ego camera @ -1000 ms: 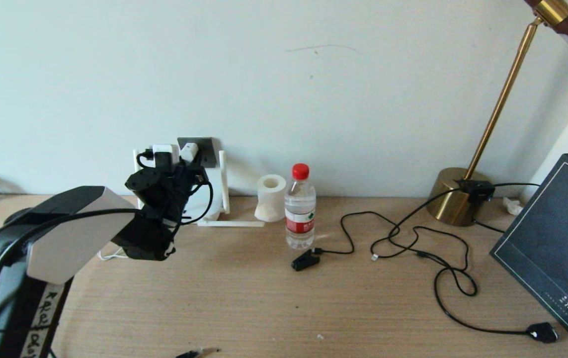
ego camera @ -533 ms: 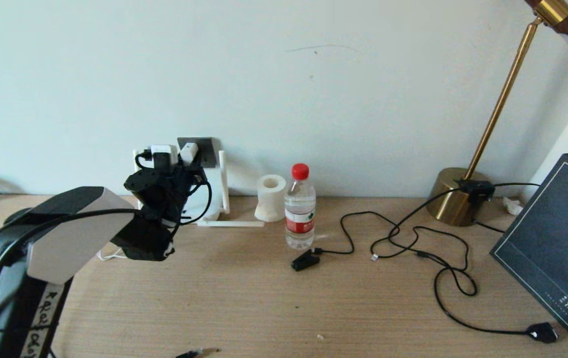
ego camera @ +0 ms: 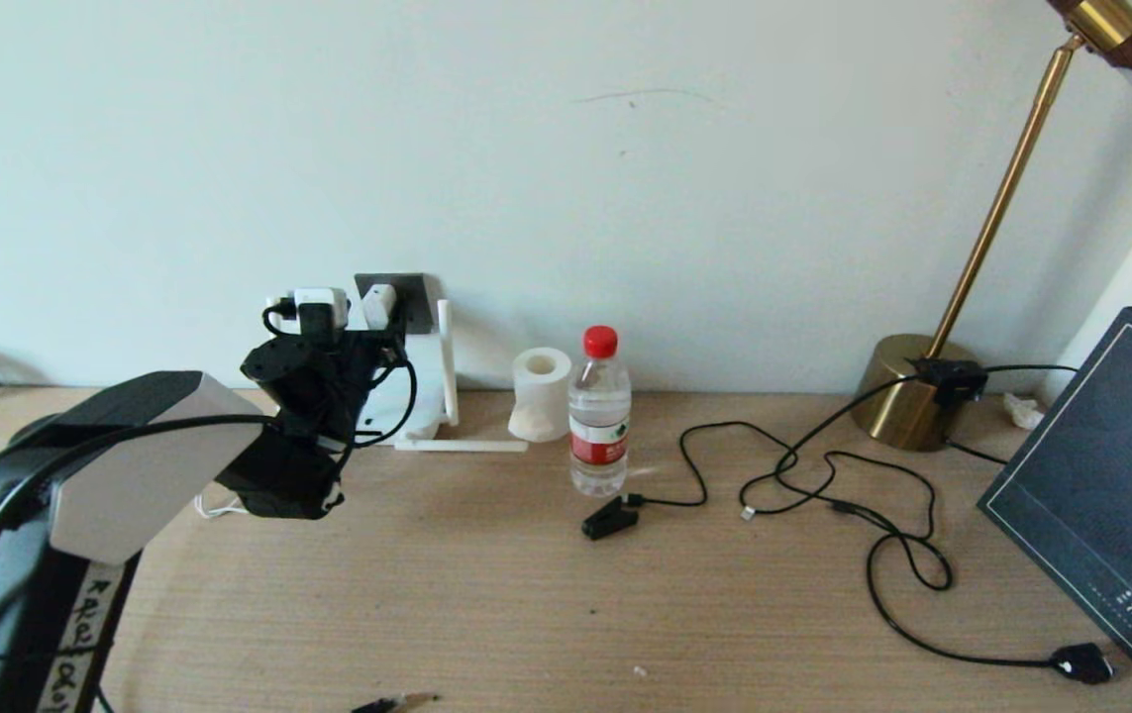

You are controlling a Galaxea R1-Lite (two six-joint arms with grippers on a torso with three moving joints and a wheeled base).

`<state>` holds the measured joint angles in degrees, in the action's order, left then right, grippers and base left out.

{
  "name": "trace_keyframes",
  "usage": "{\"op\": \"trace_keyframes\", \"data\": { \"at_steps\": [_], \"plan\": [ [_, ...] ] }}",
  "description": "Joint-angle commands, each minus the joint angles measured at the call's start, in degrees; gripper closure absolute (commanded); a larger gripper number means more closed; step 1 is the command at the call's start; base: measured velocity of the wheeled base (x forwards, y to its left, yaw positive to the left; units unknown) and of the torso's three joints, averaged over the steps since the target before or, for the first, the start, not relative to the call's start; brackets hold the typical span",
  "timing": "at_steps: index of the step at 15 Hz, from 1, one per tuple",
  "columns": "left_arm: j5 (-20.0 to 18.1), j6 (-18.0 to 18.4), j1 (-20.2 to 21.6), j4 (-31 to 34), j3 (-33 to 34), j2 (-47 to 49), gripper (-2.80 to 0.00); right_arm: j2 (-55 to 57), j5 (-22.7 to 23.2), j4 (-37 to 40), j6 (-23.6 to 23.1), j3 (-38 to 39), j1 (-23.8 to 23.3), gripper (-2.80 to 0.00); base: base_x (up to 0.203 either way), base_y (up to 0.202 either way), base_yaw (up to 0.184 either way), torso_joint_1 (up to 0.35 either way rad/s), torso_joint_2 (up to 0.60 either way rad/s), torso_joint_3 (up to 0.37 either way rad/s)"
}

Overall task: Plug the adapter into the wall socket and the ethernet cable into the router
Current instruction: Plug plug into socket

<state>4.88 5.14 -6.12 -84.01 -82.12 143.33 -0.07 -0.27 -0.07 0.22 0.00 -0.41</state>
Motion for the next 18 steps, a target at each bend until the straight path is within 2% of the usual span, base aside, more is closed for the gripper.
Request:
{"op": "trace_keyframes", "data": {
  "at_steps": [1,12,15,18],
  "plan": [
    [0.0,0.0,-0.1,-0.5,0.3,-0.3,-2.8,0.1,0.0,0.0,0.0,0.0,0.0,0.0,0.0,0.0,0.0,0.0,0.0,0.0],
    [0.3,-0.1,-0.2,-1.3,6.5,-5.4,-2.8,0.1,0.0,0.0,0.0,0.0,0.0,0.0,0.0,0.0,0.0,0.0,0.0,0.0],
    [0.2,-0.3,-0.3,-1.7,10.1,-8.9,-2.8,0.1,0.0,0.0,0.0,0.0,0.0,0.0,0.0,0.0,0.0,0.0,0.0,0.0],
    [-0.4,-0.5,-0.9,-1.8,17.0,-15.9,-2.8,0.1,0.0,0.0,0.0,0.0,0.0,0.0,0.0,0.0,0.0,0.0,0.0,0.0]
  ]
}}
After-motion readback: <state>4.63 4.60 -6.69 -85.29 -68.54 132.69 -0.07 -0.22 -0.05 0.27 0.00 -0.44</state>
